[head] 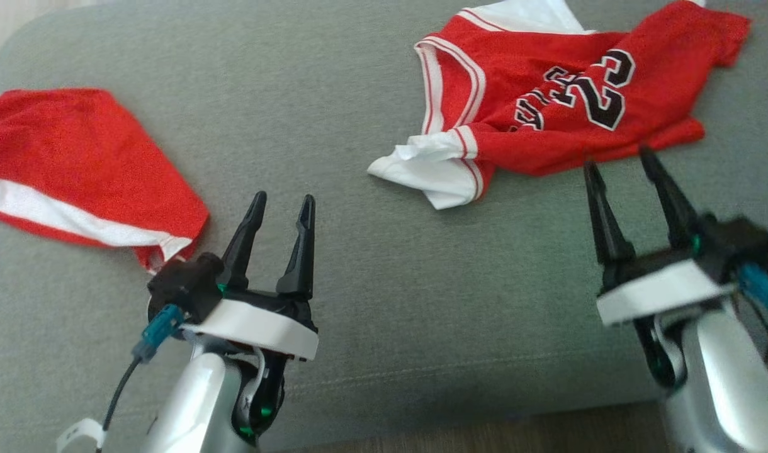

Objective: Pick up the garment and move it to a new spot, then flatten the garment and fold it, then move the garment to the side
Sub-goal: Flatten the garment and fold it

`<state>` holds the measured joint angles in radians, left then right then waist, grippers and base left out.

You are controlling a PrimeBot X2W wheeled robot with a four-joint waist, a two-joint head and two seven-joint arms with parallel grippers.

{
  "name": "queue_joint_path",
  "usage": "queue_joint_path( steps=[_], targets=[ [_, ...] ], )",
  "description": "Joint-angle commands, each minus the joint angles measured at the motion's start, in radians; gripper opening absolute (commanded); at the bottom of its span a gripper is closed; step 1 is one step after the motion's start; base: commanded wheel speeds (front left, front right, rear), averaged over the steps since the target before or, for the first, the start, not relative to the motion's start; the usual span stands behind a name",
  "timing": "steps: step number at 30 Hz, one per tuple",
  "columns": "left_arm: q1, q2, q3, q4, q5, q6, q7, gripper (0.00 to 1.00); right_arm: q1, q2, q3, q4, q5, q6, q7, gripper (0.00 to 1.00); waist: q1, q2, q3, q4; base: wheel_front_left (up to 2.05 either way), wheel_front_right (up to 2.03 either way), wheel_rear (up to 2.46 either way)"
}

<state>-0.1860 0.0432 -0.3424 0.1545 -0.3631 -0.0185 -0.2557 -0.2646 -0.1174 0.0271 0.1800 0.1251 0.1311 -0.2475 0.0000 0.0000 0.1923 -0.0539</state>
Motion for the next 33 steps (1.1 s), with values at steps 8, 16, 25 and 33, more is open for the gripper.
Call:
queue_joint_path(
  steps=[8, 16, 25, 33],
  targets=[
    [-0.054, 0.007, 0.034, -0.002, 0.035, -0.021, -0.006, 1.0, 0.043, 0.034, -0.001, -0.113, -0.025, 0.0, -0.013, 1.0, 0.0, 0.0, 0.037, -0.067, 0.0, 0.0, 0.0],
    [-0.18, 0.009, -0.011, 0.248, 0.136, -0.023, -0.006, 1.0, 0.036, 0.054, 0.005, -0.137, -0.028, 0.0, -0.014, 1.0, 0.0, 0.0, 0.104, -0.158, 0.0, 0.0, 0.0],
    [-0.374, 0.018, -0.03, 0.505, 0.186, -0.021, -0.006, 1.0, 0.029, 0.065, -0.002, -0.15, -0.019, 0.0, -0.014, 1.0, 0.0, 0.0, 0.154, -0.225, 0.0, 0.0, 0.0],
    [-0.469, 0.038, -0.026, 0.619, 0.221, 0.019, -0.006, 1.0, 0.026, 0.067, -0.007, -0.154, -0.007, 0.0, -0.014, 1.0, 0.0, 0.0, 0.171, -0.243, 0.0, 0.0, 0.0]
  ],
)
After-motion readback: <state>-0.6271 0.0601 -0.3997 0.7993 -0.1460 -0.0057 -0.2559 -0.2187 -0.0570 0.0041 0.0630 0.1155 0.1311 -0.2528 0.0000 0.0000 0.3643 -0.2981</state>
